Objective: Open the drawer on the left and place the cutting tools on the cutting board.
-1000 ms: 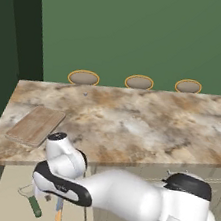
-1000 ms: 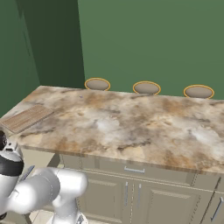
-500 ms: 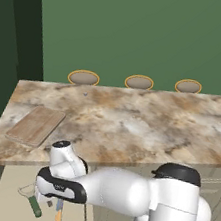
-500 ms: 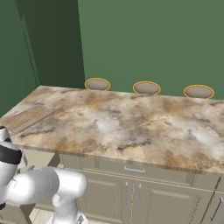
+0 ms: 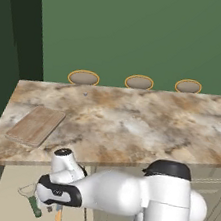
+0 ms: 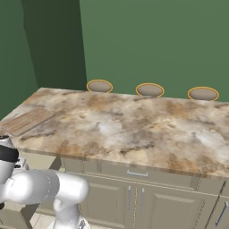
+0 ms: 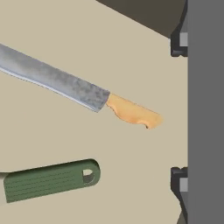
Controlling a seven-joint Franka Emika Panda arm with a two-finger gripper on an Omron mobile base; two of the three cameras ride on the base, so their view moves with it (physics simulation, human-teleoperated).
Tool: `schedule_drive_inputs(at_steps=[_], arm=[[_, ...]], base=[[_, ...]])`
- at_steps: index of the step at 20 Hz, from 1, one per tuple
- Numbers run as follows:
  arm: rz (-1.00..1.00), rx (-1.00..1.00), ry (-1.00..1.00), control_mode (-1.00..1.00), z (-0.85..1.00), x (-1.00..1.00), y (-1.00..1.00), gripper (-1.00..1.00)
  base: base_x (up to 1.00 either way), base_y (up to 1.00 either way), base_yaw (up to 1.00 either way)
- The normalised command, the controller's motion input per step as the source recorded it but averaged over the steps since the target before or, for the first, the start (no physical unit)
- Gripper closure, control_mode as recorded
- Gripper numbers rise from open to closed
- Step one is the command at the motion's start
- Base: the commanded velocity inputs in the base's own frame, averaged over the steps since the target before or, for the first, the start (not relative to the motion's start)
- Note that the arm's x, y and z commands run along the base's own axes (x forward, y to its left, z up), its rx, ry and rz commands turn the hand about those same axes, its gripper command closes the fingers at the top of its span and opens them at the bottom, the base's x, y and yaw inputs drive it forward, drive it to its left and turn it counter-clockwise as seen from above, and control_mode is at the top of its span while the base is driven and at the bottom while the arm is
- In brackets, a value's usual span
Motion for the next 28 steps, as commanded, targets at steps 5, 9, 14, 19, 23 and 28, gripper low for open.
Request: schedule_drive_inputs(at_steps=[5,9,14,19,23,28], arm=[[-0.08,0.06,0.0,-1.0,-0.19,0.0,0.0,-1.0],[-0.08,0.01,0.0,-1.0,-0.2,0.06,0.0,-1.0],[-0.02,0.0,0.0,-1.0,-0.23,0.06,0.0,-1.0],[0.0,0.0,0.0,-1.0,-0.16,0.0,0.02,-1.0],[0.0,0.0,0.0,-1.0,-0.06,0.0,0.09,-1.0],[-0.03,0.0,0.0,-1.0,-0.17,0.0,0.06,-1.0]], base=[[0.0,0.0,0.0],[0.0,0.0,0.0],[0.0,0.0,0.0],[0.0,0.0,0.0],[0.0,0.0,0.0],[0.0,0.0,0.0]])
